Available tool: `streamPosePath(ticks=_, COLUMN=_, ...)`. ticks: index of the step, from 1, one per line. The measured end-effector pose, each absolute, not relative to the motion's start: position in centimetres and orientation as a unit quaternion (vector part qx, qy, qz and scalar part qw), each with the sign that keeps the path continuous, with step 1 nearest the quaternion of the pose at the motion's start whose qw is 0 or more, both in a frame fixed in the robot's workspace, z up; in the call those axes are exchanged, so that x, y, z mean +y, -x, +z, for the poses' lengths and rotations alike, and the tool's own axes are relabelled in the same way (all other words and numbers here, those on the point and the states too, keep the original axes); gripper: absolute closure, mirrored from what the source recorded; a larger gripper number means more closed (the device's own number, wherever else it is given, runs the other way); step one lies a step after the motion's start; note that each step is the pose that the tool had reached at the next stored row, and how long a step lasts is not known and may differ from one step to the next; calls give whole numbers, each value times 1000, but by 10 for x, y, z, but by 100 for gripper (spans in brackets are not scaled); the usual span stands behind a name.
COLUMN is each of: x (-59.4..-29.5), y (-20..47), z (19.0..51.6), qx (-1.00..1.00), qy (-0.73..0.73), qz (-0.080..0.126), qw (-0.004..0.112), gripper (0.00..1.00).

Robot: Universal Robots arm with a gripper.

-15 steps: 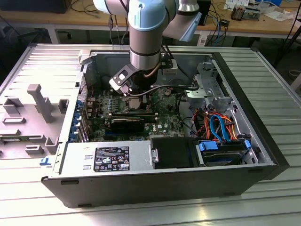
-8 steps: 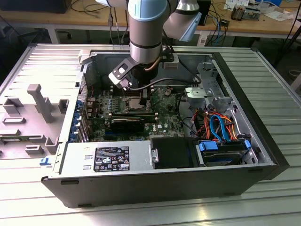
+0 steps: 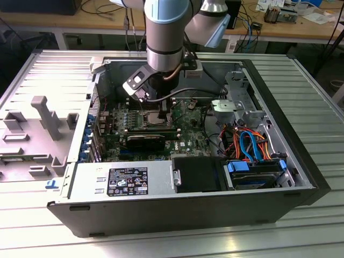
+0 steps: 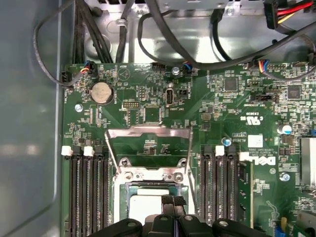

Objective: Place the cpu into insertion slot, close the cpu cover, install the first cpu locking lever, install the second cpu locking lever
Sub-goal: 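Place the cpu into insertion slot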

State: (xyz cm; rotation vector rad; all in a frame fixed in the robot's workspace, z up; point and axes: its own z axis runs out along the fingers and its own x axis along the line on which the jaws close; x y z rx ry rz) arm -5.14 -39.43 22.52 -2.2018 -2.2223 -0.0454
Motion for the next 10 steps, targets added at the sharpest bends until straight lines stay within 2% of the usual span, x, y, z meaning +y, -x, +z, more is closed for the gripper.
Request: streamPosePath(ticks=10, x=-388, y=53, z=221, qx=-710, qy=704, qz=-12, qw=3, gripper=89)
